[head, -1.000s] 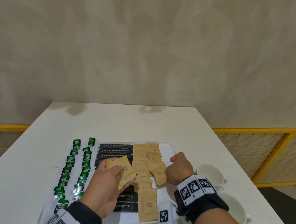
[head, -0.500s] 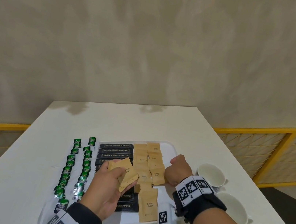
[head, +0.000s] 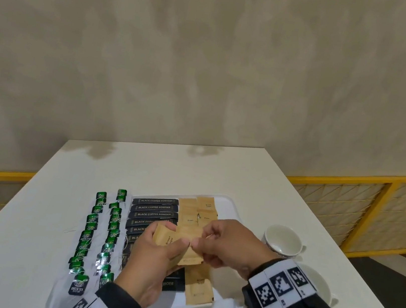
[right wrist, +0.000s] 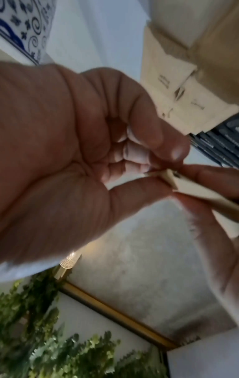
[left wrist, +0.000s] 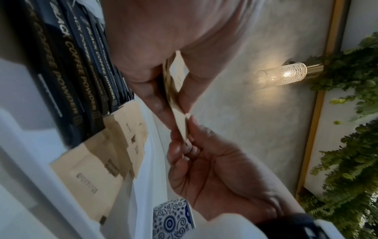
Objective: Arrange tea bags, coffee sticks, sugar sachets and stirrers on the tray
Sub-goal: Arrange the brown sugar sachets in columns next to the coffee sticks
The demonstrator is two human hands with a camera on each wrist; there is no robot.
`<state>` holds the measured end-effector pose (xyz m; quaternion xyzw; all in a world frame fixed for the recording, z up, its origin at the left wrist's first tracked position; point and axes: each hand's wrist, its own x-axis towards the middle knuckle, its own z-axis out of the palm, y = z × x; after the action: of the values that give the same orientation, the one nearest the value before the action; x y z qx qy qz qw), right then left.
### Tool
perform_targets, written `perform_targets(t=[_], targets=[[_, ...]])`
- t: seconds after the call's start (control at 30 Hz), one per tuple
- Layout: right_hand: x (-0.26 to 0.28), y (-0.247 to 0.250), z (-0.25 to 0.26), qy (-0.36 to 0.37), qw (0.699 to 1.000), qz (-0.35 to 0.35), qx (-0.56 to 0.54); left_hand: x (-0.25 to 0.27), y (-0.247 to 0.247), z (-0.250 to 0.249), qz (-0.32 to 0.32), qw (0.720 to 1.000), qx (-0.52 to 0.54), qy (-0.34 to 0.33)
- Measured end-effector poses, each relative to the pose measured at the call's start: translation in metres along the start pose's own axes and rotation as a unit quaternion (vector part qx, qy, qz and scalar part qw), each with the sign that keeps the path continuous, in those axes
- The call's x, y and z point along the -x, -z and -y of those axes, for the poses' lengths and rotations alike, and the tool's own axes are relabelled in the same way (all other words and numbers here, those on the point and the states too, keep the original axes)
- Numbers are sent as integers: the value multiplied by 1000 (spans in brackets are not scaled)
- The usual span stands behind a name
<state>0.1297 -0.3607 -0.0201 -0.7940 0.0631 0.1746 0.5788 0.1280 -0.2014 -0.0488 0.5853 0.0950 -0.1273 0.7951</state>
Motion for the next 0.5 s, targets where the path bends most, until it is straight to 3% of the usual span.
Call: perform_targets(t=[0.17,0.27,0.33,0.5], targets=[[-3,8,-12,-36,996,-60,59,3,1,3,-15,1000,-11,-3],[-10,20,-21,-48,956,-151,249,3,5,1,-22,1000,10,5],[-12,21,-24,-61,933,-154,319,5,7,-3,-22,1000,18,5],[-19,16,-35,-65,937,-123,321,10,7,-7,-14,1000,16,2]])
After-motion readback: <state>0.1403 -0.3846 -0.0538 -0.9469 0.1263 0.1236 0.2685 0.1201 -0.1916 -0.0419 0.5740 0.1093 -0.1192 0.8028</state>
